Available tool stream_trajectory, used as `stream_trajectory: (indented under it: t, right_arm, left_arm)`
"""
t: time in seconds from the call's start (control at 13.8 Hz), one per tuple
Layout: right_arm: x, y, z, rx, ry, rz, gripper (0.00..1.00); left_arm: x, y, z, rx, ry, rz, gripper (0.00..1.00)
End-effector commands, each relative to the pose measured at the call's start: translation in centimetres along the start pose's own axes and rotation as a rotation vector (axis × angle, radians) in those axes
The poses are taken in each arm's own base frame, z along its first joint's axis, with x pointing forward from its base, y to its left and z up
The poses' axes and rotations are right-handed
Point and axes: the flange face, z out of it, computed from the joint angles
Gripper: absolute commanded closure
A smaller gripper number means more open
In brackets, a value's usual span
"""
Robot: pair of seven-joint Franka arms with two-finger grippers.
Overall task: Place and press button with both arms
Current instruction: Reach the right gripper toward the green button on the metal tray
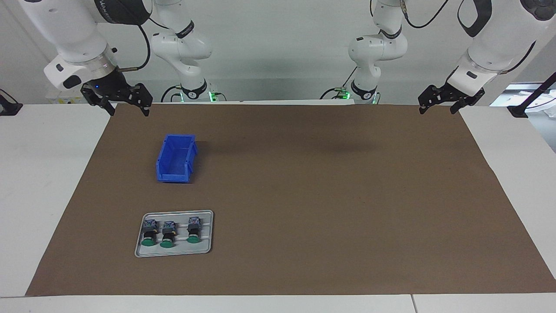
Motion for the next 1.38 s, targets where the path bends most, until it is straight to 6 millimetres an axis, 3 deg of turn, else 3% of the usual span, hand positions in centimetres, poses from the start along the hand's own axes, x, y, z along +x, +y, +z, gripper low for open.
stream_trajectory:
  t: [0.0,0.14,0.29,0.58,0.72,0.87,1.01,1.3]
  right_arm:
    - [0.4,-0.8,-0.8,0.048,0.047,-0.029,0.01]
    - [2.7,-2.1,0.9,0.051,0.043,-0.050,0.01]
    - [7.2,-5.5,2.8,0.054,0.075,-0.102,0.01]
    - [14.3,-11.3,11.1,0.078,0.185,-0.092,0.01]
    - [16.9,-11.3,15.6,0.083,0.188,-0.085,0.01]
    - [18.5,-12.0,19.7,0.087,0.210,-0.087,0.01]
    - [18.7,-11.9,23.5,0.088,0.239,-0.101,0.01]
    - [19.2,-11.9,28.7,0.083,0.247,-0.132,0.02]
  left_arm:
    - [-0.6,-0.3,-0.3,0.014,0.019,0.001,0.00]
    - [-0.5,-0.4,-0.2,0.014,0.022,0.000,0.00]
    - [-0.4,-0.3,-0.3,0.015,0.031,0.003,0.00]
    - [-0.6,-0.6,0.0,0.013,0.019,0.000,0.00]
    - [-0.5,-0.6,0.0,0.014,0.025,0.000,0.00]
    - [-0.5,-0.7,-0.1,0.014,0.026,0.003,0.00]
    - [-0.5,-0.9,0.0,0.013,0.023,0.000,0.00]
    - [-0.5,-0.9,0.2,0.013,0.020,-0.003,0.00]
